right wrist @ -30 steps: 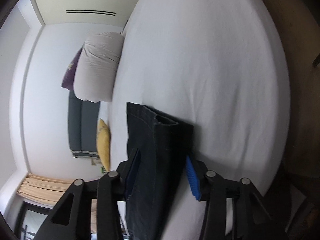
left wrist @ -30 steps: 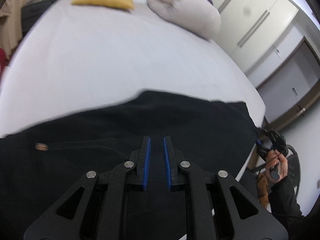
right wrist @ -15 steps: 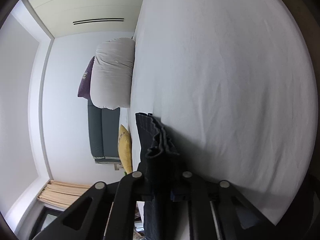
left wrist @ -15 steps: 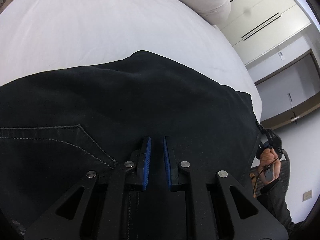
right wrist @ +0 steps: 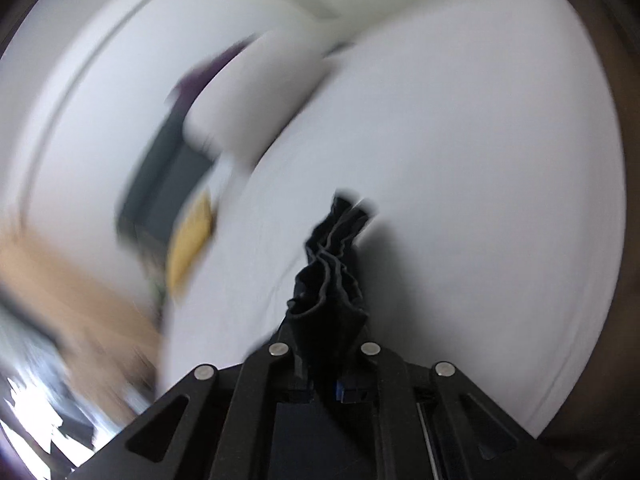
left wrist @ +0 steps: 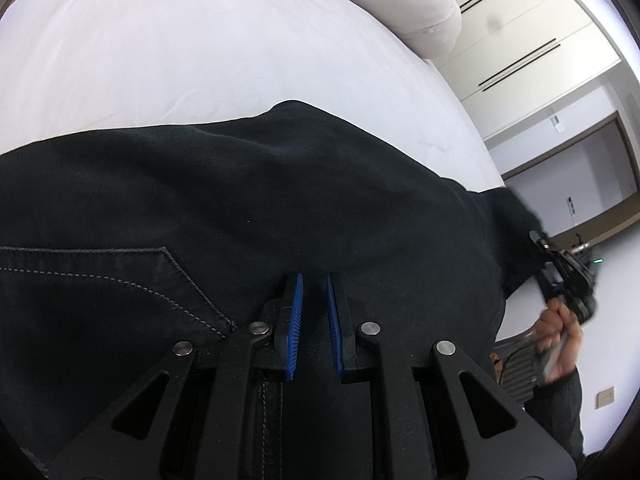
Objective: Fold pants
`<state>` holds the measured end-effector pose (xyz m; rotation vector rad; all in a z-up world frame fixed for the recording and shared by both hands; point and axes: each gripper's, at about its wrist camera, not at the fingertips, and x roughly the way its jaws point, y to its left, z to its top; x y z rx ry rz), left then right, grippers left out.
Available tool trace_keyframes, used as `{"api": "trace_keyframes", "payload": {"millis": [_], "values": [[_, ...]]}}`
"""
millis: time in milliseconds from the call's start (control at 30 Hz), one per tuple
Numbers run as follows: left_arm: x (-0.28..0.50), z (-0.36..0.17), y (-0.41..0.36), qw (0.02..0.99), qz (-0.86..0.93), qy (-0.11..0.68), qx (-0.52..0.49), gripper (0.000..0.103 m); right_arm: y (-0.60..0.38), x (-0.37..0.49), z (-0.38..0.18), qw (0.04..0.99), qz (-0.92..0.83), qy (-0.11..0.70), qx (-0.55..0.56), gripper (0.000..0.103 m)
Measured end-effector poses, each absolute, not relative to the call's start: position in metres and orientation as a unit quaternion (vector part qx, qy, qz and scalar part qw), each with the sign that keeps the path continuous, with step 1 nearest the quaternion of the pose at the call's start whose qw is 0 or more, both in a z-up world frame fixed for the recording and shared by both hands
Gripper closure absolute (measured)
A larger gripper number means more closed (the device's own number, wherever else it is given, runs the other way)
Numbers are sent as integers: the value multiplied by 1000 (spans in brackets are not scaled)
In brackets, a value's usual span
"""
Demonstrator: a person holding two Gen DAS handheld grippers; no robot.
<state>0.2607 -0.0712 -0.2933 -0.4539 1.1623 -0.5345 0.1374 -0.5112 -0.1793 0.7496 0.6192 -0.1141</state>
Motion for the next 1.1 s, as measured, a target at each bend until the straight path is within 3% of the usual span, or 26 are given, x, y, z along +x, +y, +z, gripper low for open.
{"api": "trace_keyframes", "payload": {"millis": [133, 300, 333, 367, 433, 733, 933, 1000, 1033, 1067, 1100], "values": [[260, -287, -62, 777, -244, 537, -222, 91, -364, 159, -153, 928, -2, 364, 74, 95], [259, -285, -59, 753, -263, 540, -268, 86, -222, 155, -219, 887, 36, 404, -220, 95], [259, -285, -58, 746, -268, 543, -277, 75, -214, 155, -233, 880, 35, 411, -236, 95], [260, -285, -58, 740, -273, 545, -285, 50, -213, 155, -242, 880, 28, 413, -234, 95], [260, -283, -57, 733, -283, 535, -310, 28, -215, 153, -241, 885, 22, 407, -226, 95], [276, -279, -78, 663, -319, 555, -387, 19, -191, 114, -205, 908, 12, 319, -273, 95], [291, -272, -96, 658, -331, 578, -352, 20, -164, 100, -206, 902, 33, 304, -305, 95], [296, -272, -97, 661, -332, 582, -337, 39, -160, 99, -207, 900, 37, 306, -307, 95], [298, -271, -99, 663, -335, 589, -320, 71, -159, 99, -206, 900, 39, 305, -310, 95], [299, -272, -98, 662, -335, 594, -310, 82, -157, 99, -205, 899, 41, 303, -312, 95], [300, -272, -98, 664, -336, 595, -304, 83, -155, 99, -204, 898, 46, 303, -316, 95]]}}
